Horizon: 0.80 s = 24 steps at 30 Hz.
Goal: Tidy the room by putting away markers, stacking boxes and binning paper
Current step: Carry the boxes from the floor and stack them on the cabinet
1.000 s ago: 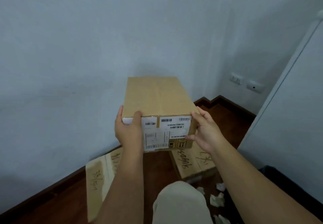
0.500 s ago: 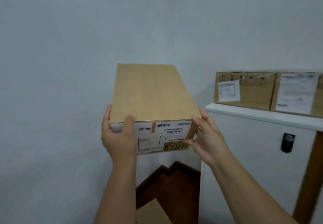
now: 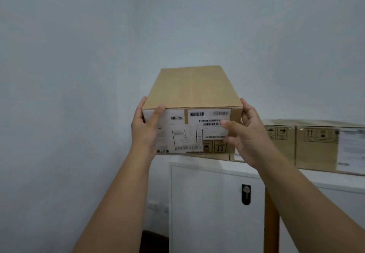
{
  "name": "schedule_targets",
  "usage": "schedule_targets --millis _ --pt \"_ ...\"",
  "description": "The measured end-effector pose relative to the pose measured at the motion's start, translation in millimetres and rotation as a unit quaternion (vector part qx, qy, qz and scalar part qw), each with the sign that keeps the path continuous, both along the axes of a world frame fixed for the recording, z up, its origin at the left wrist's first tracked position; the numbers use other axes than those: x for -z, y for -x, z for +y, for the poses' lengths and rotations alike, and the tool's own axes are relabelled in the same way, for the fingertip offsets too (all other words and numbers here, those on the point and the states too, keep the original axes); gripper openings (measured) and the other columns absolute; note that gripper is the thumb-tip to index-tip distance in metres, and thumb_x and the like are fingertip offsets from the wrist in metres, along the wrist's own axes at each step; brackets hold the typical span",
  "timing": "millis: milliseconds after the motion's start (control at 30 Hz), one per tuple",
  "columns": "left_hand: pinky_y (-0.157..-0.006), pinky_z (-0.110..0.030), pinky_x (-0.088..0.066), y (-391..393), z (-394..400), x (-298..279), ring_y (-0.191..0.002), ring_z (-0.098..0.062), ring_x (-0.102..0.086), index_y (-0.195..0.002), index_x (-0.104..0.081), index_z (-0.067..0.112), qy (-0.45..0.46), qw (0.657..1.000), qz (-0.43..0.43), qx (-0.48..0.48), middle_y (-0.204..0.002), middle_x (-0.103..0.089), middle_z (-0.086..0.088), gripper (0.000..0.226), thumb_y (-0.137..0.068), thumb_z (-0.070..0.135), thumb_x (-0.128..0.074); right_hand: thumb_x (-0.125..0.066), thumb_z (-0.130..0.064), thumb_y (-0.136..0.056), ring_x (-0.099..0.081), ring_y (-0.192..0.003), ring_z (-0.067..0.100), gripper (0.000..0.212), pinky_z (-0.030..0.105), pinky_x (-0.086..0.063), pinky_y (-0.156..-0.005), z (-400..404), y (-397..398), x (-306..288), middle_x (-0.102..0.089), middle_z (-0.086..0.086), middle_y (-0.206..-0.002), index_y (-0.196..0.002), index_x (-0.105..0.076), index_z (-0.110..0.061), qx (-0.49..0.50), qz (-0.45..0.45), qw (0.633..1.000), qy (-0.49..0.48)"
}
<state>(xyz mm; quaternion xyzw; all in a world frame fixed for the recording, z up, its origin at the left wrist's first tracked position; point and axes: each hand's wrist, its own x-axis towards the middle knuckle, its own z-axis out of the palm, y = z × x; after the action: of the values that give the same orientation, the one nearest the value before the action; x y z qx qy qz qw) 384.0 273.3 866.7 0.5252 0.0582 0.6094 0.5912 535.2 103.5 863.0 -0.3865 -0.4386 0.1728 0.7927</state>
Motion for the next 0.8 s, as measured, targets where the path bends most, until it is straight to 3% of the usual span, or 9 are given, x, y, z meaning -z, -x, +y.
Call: schedule_targets --millis 100,167,267,333,400,467,567,700,800 --pt "-0.082 -0.033 -0.056 -34.3 22.2 -6.9 -0.103 -0.014 -0.067 -0.146 -0.04 0.027 -0.034 0.998 0.055 0.023 -0.122 -0.066 0.002 0.079 -0.08 0.002 -0.074 -0.063 0.008 -0.084 -0.061 -0.115 0.022 0.091 0.061 -0.045 -0.098 -4.6 -31.1 -8.6 -0.062 -0.011 -0.124 -0.151 -0.021 -0.038 0.026 -0.042 0.998 0.047" --pt "-0.082 -0.032 -0.054 -54.5 41.3 -10.1 -0.107 -0.018 -0.063 -0.148 -0.038 0.022 -0.055 0.994 0.094 0.031 -0.126 -0.064 -0.005 0.08 -0.081 -0.014 -0.06 -0.064 0.006 -0.085 -0.055 -0.123 0.021 0.092 0.056 -0.052 -0.092 -3.9 -51.7 -13.0 -0.049 -0.015 -0.142 -0.149 -0.02 -0.042 0.067 -0.087 0.991 0.082" --pt "-0.09 -0.035 -0.053 -74.8 63.0 -19.4 -0.118 -0.022 -0.059 -0.149 -0.037 0.021 -0.083 0.989 0.112 0.051 -0.133 -0.061 -0.008 0.079 -0.083 -0.017 -0.056 -0.064 -0.005 -0.09 -0.046 -0.13 0.019 0.084 0.048 -0.058 -0.084 6.3 -76.6 -26.9 -0.034 -0.015 -0.152 -0.143 -0.022 -0.054 0.189 -0.185 0.957 0.115" --pt "-0.092 -0.033 -0.053 -86.9 67.6 -27.0 -0.117 -0.016 -0.06 -0.149 -0.039 0.027 -0.116 0.984 0.129 0.032 -0.13 -0.063 0.002 0.074 -0.087 -0.008 -0.062 -0.061 -0.022 -0.093 -0.054 -0.119 0.023 0.074 0.045 -0.055 -0.087 19.6 -90.2 -41.4 -0.035 -0.005 -0.15 -0.139 -0.017 -0.061 0.334 -0.295 0.88 0.164" --pt "-0.09 -0.032 -0.054 -101.3 69.5 -34.0 -0.113 -0.012 -0.062 -0.143 -0.044 0.032 -0.15 0.976 0.151 -0.046 -0.131 -0.062 0.011 0.064 -0.089 0.004 -0.065 -0.053 -0.041 -0.095 -0.058 -0.105 0.024 0.06 0.037 -0.051 -0.08 37.1 -100.5 -55.8 -0.032 0.001 -0.147 -0.14 -0.017 -0.058 0.437 -0.387 0.785 0.207" --pt "-0.085 -0.027 -0.052 -113.2 72.6 -39.1 -0.108 -0.009 -0.059 -0.141 -0.043 0.033 -0.16 0.96 0.17 -0.157 -0.138 -0.052 0.012 0.063 -0.088 0.01 -0.068 -0.045 -0.052 -0.095 -0.059 -0.096 0.027 0.052 0.035 -0.049 -0.074 56.7 -110.5 -65.2 -0.033 0.005 -0.141 -0.14 -0.02 -0.055 0.471 -0.408 0.743 0.245" --pt "-0.078 -0.022 -0.047 -135.9 85.5 -35.1 -0.117 -0.013 -0.046 -0.149 -0.028 0.03 -0.203 0.911 0.253 -0.255 -0.15 -0.025 0.005 0.08 -0.083 0.004 -0.065 -0.038 -0.054 -0.097 -0.058 -0.091 0.031 0.051 0.036 -0.047 -0.069 87.3 -131.4 -74.8 -0.038 0.011 -0.133 -0.143 -0.017 -0.054 0.493 -0.389 0.725 0.281" --pt "-0.111 -0.038 -0.032 -171.5 99.9 -10.1 -0.142 -0.029 -0.018 -0.155 -0.014 0.027 -0.298 0.816 0.402 -0.288 -0.16 0.003 0.008 0.086 -0.086 0.011 -0.063 -0.037 -0.042 -0.1 -0.049 -0.079 0.025 0.058 0.035 -0.04 -0.066 117.2 -160.1 -75.1 -0.041 0.013 -0.129 -0.148 -0.006 -0.052 0.481 -0.354 0.746 0.296" --pt "-0.121 -0.041 -0.016 -188.0 110.5 8.6 -0.147 -0.031 -0.006 -0.156 -0.007 0.022 -0.343 0.754 0.475 -0.298 -0.163 0.009 0.005 0.086 -0.09 0.024 -0.061 -0.045 -0.024 -0.097 -0.055 -0.084 0.024 0.072 0.038 -0.049 -0.072 128.0 -179.7 -51.0 -0.043 0.011 -0.129 -0.146 0.0 -0.052 0.439 -0.367 0.761 0.306"
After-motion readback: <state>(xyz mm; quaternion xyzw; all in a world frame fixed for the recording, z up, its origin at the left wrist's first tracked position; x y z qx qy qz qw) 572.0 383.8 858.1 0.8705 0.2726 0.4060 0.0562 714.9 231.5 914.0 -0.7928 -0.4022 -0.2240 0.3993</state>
